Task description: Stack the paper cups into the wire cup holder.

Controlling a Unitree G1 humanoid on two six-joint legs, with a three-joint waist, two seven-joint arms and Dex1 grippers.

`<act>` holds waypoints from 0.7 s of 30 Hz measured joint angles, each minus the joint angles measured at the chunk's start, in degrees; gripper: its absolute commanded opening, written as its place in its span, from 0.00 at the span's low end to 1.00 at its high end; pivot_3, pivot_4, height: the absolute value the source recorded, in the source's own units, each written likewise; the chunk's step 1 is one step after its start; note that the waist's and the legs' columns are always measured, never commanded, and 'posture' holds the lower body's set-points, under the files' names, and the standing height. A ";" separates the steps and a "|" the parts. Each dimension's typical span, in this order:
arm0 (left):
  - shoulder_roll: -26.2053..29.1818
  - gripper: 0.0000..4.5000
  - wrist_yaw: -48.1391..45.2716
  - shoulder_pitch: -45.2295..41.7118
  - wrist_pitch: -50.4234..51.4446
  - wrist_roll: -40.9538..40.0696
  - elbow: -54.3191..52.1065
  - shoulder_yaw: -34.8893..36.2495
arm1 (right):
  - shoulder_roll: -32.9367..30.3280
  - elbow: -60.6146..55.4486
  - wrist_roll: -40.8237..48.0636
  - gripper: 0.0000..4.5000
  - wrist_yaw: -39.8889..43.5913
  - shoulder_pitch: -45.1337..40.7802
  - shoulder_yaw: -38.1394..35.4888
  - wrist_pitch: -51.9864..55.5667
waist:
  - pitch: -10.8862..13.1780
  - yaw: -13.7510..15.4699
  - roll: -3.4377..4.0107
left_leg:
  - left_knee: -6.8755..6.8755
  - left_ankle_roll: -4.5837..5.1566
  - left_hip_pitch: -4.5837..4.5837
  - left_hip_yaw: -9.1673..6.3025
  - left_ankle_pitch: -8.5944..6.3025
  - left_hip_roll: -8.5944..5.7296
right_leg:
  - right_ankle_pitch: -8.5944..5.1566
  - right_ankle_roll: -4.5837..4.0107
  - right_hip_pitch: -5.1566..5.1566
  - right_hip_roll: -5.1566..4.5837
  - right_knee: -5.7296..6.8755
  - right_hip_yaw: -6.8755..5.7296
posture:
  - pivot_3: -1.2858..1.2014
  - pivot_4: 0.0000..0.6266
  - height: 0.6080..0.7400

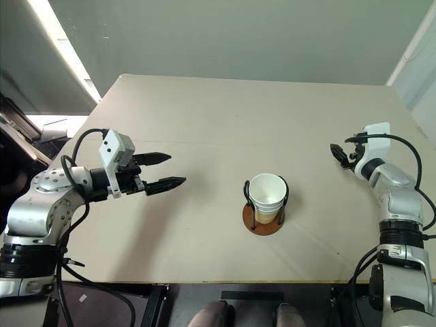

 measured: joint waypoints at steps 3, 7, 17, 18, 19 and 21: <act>0.12 1.00 0.22 0.61 0.28 -0.05 -0.84 0.07 | 0.30 0.00 0.00 0.84 0.00 0.00 0.38 0.00 | 0.00 0.00 0.00 | 0.00 0.00 0.00 0.00 0.00 0.00 | 0.00 0.00 0.00 0.00 -0.01 0.00 | 0.52 0.24 1.00; 0.42 1.00 0.48 1.62 0.59 -0.16 -2.44 0.57 | 0.50 0.02 0.00 0.84 0.18 -0.01 0.76 0.00 | 0.00 0.00 0.00 | -0.01 0.00 0.00 0.00 0.00 0.00 | 0.00 0.00 0.00 0.00 -0.01 0.00 | 0.52 0.24 1.00; 0.51 1.00 1.03 2.43 1.05 -0.24 -2.67 0.65 | 0.49 0.22 -0.01 0.84 0.74 -0.03 0.87 -0.01 | 0.00 0.01 0.00 | -0.02 -0.01 0.00 0.00 -0.01 0.00 | 0.00 0.00 0.00 0.00 -0.01 0.00 | 0.52 0.24 1.00; 0.51 1.00 1.11 2.43 1.06 -0.26 -2.68 0.65 | 0.49 0.22 -0.01 0.84 0.74 -0.03 0.87 0.00 | 0.00 0.01 0.00 | -0.02 -0.01 0.00 0.00 -0.01 0.00 | 0.00 0.00 0.00 0.00 0.00 0.00 | 0.52 0.24 1.00; 0.51 1.00 1.27 2.43 1.07 -0.28 -2.70 0.65 | 0.49 0.22 -0.01 0.84 0.75 -0.03 0.87 0.00 | 0.00 0.00 0.00 | -0.02 -0.01 0.00 0.00 -0.01 0.00 | 0.00 0.00 0.00 0.00 0.00 0.00 | 0.52 0.24 1.00; 0.51 1.00 1.44 2.43 1.11 -0.33 -2.78 0.65 | 0.49 0.22 -0.01 0.84 0.75 -0.03 0.87 0.00 | 0.00 0.00 0.00 | -0.02 -0.02 0.00 0.00 -0.01 0.00 | 0.00 0.00 0.00 0.00 0.00 0.00 | 0.52 0.24 1.00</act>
